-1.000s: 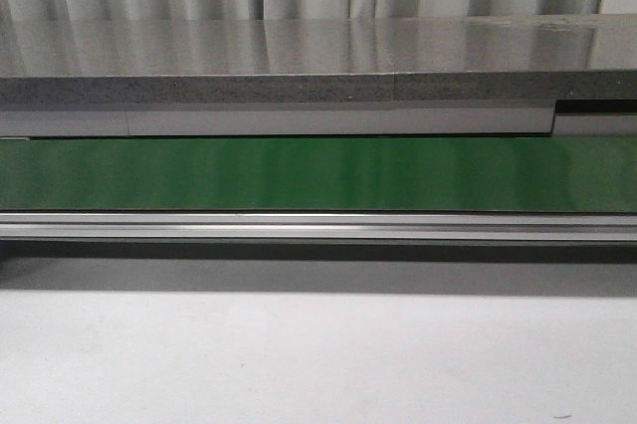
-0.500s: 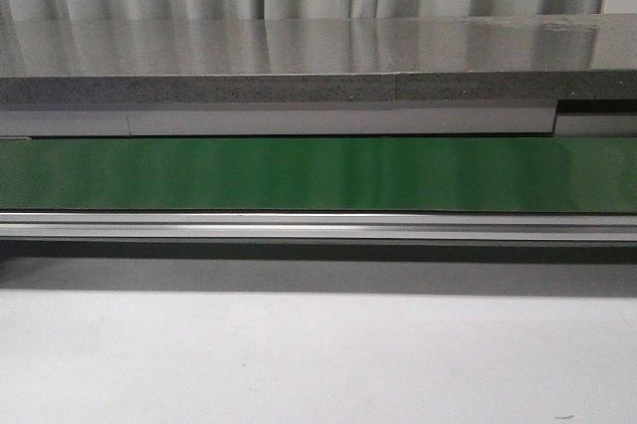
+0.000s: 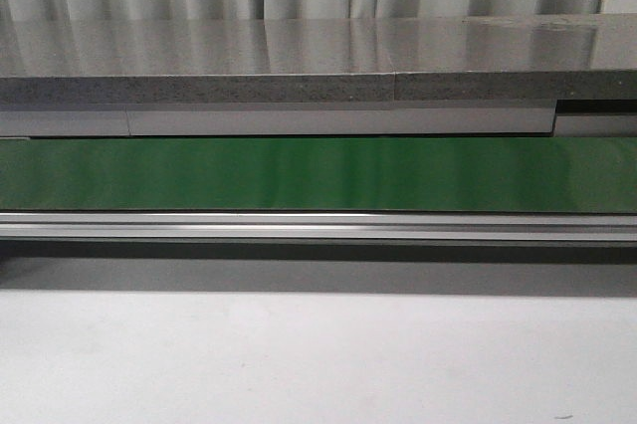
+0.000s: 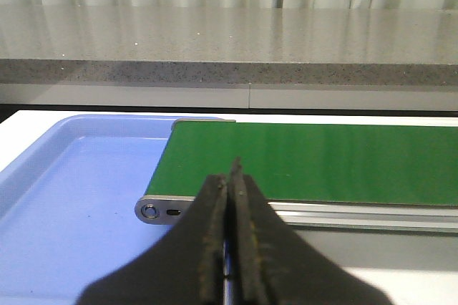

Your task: Move button from right to left

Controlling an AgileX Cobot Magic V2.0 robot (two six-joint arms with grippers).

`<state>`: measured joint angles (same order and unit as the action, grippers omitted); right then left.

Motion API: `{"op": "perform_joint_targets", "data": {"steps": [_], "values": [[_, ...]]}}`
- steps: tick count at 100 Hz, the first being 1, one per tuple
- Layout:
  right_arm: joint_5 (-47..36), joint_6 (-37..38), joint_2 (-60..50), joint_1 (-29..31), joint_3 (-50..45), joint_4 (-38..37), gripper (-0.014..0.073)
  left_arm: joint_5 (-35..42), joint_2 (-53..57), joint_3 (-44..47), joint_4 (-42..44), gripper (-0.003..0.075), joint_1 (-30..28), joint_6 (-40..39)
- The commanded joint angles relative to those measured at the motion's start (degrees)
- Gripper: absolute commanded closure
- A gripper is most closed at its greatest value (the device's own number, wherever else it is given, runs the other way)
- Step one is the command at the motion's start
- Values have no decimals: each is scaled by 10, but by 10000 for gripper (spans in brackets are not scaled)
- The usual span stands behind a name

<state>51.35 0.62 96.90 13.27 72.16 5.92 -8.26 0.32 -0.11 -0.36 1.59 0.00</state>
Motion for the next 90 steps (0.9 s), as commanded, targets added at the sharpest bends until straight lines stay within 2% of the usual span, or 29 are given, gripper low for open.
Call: {"op": "perform_joint_targets", "data": {"steps": [1,25,32,42,54,64,90], "values": [[-5,-15,-43,-9,13,4,52,44,18,26,-2,741,-1,-8],[21,-88,-109,-35,13,18,57,44,18,26,-2,741,-1,-8],[34,-106,-128,-46,12,18,99,44,18,26,-2,741,-1,-8],[35,-114,-158,-68,-2,18,246,44,18,26,-2,741,-1,-8],[19,-114,-193,-92,-34,18,501,44,18,26,-2,741,-1,-8],[-5,-114,-225,-110,-69,18,668,44,18,26,-2,741,-1,-8],[-77,-84,-328,-126,-164,16,660,44,18,26,-2,741,-1,-8]]}}
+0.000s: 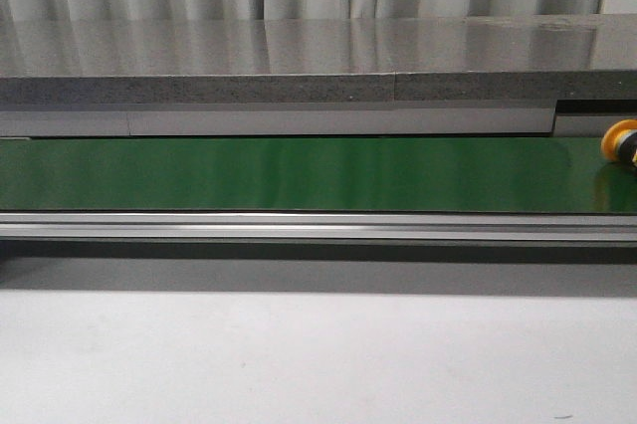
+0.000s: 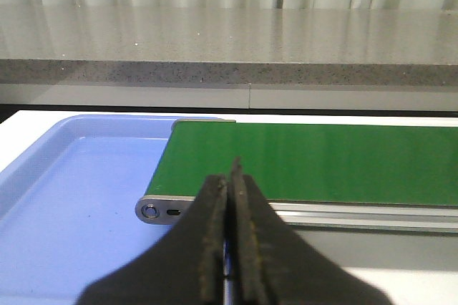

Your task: Move button from right to left

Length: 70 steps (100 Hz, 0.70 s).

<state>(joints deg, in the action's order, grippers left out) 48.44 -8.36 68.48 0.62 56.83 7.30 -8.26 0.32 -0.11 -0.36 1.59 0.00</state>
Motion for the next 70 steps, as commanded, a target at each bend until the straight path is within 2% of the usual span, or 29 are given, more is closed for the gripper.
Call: {"op": "perform_joint_targets", "data": {"steps": [1,46,70], "values": [[-50,6,-50,1,-16,2,660,44,18,26,-2,741,-1,-8],[-204,20,-257,1,-196,-18,660,44,18,26,-2,741,-1,-8],[-338,20,-374,1,-307,-19,660,44,18,26,-2,741,-1,-8]]}}
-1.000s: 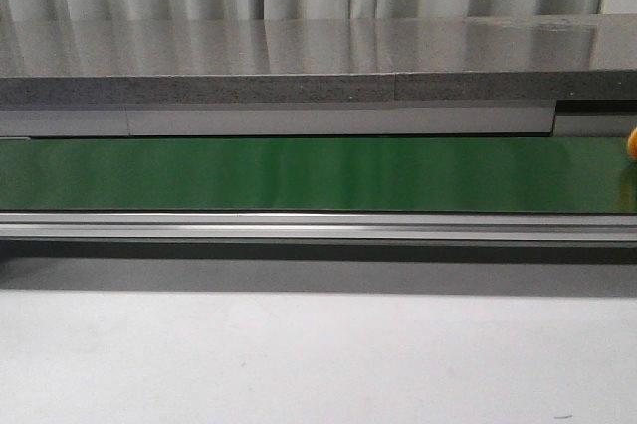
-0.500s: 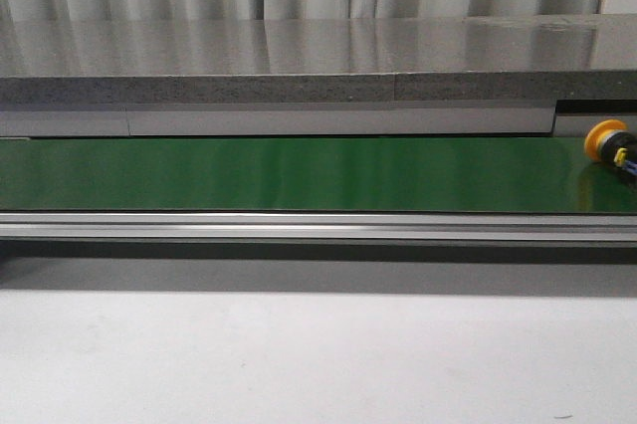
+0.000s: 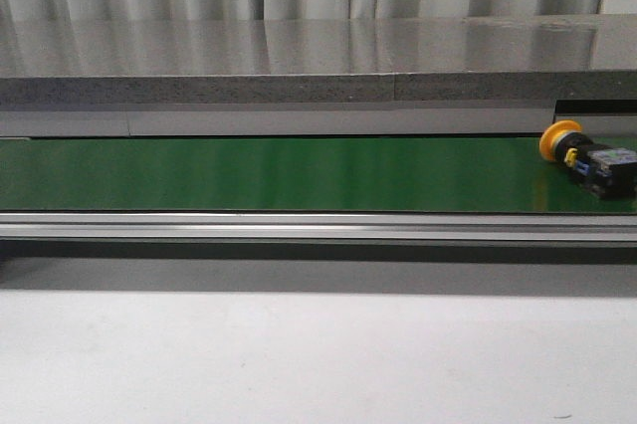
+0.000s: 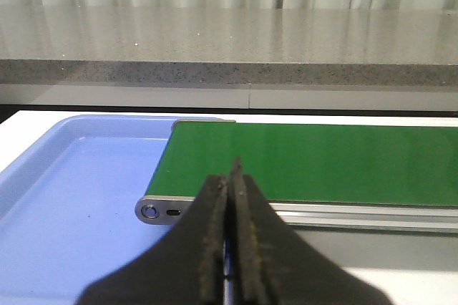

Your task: Move button from right to left

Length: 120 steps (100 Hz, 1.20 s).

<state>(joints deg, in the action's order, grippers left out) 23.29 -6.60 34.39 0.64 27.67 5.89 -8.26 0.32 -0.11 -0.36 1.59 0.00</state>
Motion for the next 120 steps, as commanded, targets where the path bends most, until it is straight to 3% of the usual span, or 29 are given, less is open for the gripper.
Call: {"op": "perform_joint_targets", "data": {"steps": [1,27,55,120], "values": [[-89,2,-37,0,-22,-4,660,44,18,26,-2,741,-1,-8],[-101,2,-165,0,-87,3,660,44,18,26,-2,741,-1,-8],[-94,2,-268,0,-97,3,660,44,18,26,-2,741,-1,-8],[-95,2,-290,0,-97,3,660,70,18,26,22,741,-2,0]]}}
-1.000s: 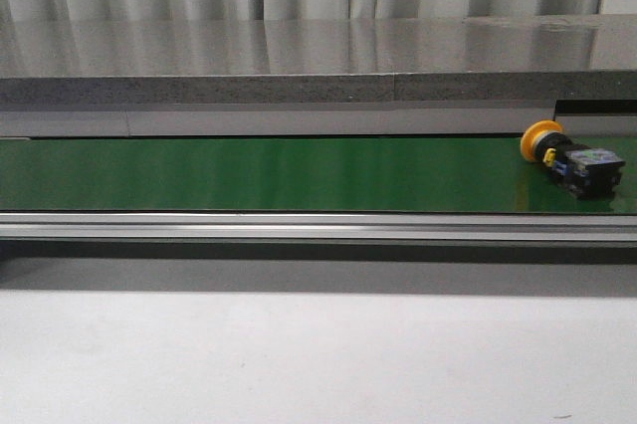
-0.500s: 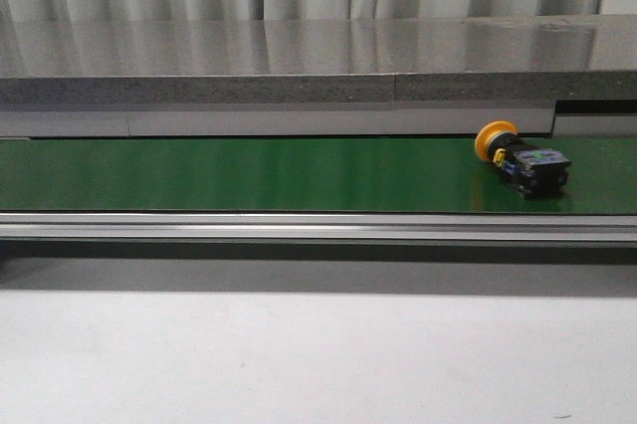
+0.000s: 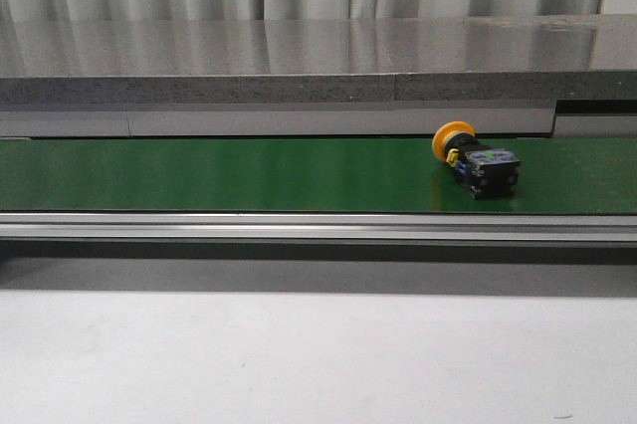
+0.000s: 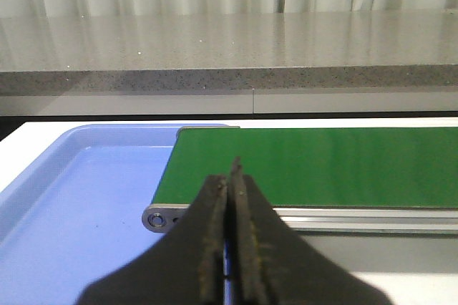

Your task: Move button from right to left

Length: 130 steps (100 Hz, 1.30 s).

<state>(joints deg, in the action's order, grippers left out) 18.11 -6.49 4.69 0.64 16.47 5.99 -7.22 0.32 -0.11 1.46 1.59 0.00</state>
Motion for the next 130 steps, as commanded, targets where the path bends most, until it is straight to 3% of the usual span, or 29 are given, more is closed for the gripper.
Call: {"op": "perform_joint_targets", "data": {"steps": [1,45,54,77,91,121,130], "values": [[-43,1,7,0,15,2,660,62,18,26,4,741,-2,0],[-43,1,7,0,15,2,660,206,18,25,8,741,-2,0],[-43,1,7,0,15,2,660,205,17,1,5,741,-2,0],[-43,1,7,0,15,2,660,118,-8,-104,5,741,-2,0],[-43,1,7,0,15,2,660,24,-52,-182,2,741,-2,0],[-43,1,7,0,15,2,660,-150,-243,-368,-4,738,-2,0],[-43,1,7,0,15,2,660,-185,-303,-404,-15,669,-2,0]]}}
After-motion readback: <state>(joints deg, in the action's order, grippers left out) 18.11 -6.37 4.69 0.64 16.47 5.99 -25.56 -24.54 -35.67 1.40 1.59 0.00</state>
